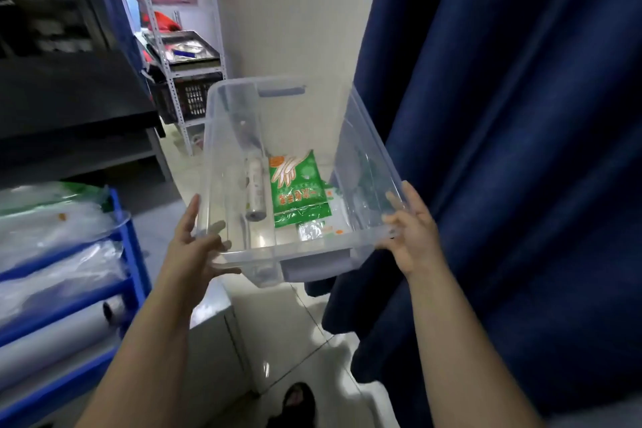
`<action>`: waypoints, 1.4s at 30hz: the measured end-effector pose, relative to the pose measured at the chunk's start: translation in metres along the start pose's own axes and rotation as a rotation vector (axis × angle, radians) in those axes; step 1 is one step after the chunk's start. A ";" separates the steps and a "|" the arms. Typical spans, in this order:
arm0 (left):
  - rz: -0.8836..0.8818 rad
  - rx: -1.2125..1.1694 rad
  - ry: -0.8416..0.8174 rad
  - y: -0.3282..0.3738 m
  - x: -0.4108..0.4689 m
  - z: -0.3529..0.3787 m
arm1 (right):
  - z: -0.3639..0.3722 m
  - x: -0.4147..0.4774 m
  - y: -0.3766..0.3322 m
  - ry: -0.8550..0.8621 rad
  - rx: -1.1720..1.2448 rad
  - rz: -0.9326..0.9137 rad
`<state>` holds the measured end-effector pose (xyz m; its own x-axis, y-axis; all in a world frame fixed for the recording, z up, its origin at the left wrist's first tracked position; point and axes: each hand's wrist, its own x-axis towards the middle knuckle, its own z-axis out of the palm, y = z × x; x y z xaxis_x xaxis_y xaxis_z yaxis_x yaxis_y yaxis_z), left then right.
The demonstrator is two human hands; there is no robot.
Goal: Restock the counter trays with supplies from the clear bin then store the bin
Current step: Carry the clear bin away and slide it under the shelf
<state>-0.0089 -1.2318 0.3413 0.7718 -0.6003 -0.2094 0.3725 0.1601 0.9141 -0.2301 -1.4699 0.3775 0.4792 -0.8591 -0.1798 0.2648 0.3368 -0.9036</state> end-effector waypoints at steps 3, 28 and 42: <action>0.005 -0.011 0.040 0.003 0.064 0.014 | 0.021 0.070 0.000 -0.017 -0.039 0.015; 0.113 -0.029 0.543 0.063 0.505 0.069 | 0.252 0.607 0.023 -0.432 -0.148 0.245; 0.107 -0.161 0.720 0.147 0.748 -0.050 | 0.514 0.804 0.123 -0.575 -0.167 0.300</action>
<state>0.6491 -1.6176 0.3016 0.9340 0.0779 -0.3487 0.3049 0.3346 0.8917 0.6178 -1.9216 0.3215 0.8937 -0.3802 -0.2385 -0.0603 0.4248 -0.9033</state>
